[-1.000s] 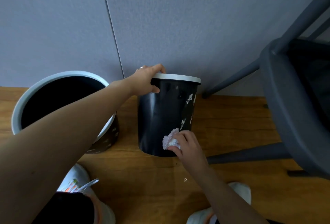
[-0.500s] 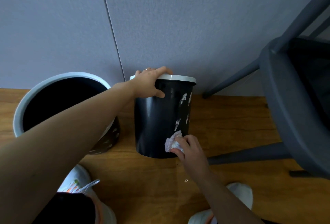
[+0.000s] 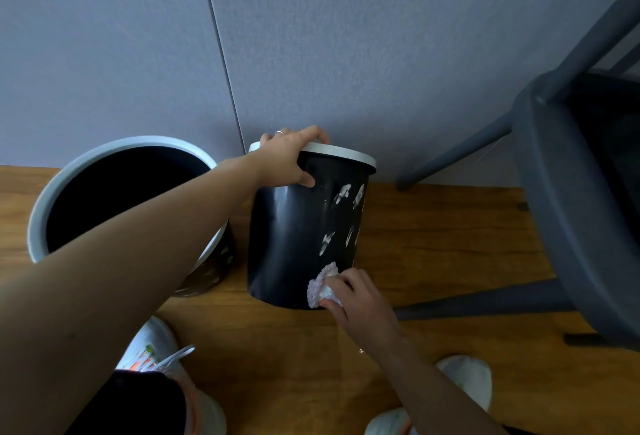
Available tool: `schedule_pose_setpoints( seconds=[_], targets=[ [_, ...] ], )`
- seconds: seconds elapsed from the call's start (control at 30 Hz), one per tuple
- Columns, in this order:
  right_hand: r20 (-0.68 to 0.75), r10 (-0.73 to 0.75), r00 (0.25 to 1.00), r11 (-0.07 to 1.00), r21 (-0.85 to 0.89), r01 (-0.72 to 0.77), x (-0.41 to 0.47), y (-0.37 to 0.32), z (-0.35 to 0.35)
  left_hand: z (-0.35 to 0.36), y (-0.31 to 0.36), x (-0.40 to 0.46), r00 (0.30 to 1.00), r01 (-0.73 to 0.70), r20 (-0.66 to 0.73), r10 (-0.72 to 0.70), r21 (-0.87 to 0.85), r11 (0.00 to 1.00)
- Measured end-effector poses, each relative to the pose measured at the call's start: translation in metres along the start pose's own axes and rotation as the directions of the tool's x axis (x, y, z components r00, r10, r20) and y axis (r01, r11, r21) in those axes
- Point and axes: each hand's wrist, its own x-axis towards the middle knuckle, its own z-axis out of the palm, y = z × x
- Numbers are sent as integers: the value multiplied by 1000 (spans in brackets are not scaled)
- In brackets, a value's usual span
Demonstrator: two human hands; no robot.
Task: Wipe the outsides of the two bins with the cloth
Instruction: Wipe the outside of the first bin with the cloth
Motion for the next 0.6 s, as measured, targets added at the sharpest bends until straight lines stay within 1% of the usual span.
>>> schedule_pose_setpoints(
  seconds=[0.23,0.37,0.43,0.47,0.53,0.57,0.6],
  targets=[
    [6,-42,999,999,-30,42,3,2,-4,-1,-2,-1,1000,-26,-12,25,-83,996],
    [33,-81,996,996,-36,82,6,3,-4,0,-1,2,999,-39,8,39,1,999],
    [63,-96,993,992,-72,101,15,4,-5,-1,-1,2,999,-40,13,39,25,999],
    [62,-60,996,995,-76,65,23,6,-7,-2,-1,2,999,-41,14,41,30,999],
    [1,67,998,997,-34,-66,45,10,-16,-2,-2,2,998,-52,20,52,31,998],
    [-31,109,994,994,-4,-109,57,13,-21,-2,-3,2,998,-58,21,58,34,998],
    [-63,121,991,993,9,-121,68,15,-25,-1,-3,2,998,-63,23,62,42,997]
  ],
)
